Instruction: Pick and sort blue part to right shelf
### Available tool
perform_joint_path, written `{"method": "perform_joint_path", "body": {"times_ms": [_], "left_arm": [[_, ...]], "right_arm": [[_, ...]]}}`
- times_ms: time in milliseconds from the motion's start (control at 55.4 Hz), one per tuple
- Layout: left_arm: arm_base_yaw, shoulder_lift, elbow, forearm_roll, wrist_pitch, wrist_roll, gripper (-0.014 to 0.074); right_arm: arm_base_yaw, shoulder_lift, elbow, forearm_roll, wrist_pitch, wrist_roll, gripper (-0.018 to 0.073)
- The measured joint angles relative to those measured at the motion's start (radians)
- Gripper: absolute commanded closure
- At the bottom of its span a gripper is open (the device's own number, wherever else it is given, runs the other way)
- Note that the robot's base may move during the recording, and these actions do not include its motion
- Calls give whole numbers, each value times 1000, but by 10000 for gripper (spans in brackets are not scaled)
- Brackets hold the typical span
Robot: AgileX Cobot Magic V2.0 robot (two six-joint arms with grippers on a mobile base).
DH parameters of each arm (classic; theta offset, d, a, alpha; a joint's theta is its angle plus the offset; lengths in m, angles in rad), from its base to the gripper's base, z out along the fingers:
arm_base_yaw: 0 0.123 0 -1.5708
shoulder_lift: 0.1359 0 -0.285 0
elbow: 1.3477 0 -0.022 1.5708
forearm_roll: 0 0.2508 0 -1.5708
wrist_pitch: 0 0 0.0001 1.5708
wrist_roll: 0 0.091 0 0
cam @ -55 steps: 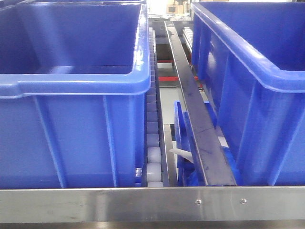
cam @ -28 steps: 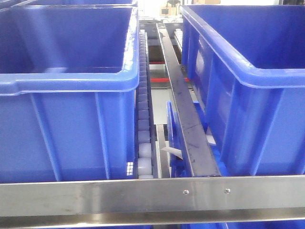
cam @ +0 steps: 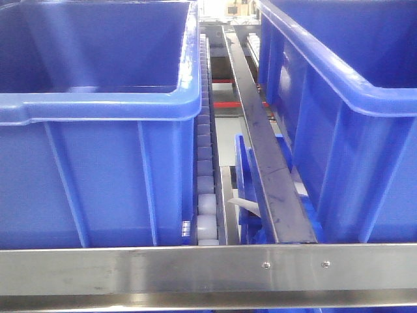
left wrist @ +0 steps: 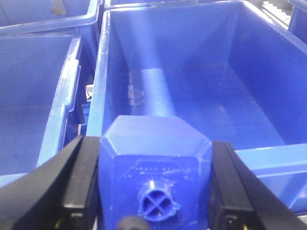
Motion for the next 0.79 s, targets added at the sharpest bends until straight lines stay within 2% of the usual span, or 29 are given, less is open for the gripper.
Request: {"method": "perform_joint_path", "body": {"times_ms": [795], "left_arm": [[0, 0, 0, 0, 0, 0, 239]], "right_arm": [[0, 0, 0, 0, 0, 0, 354]]}}
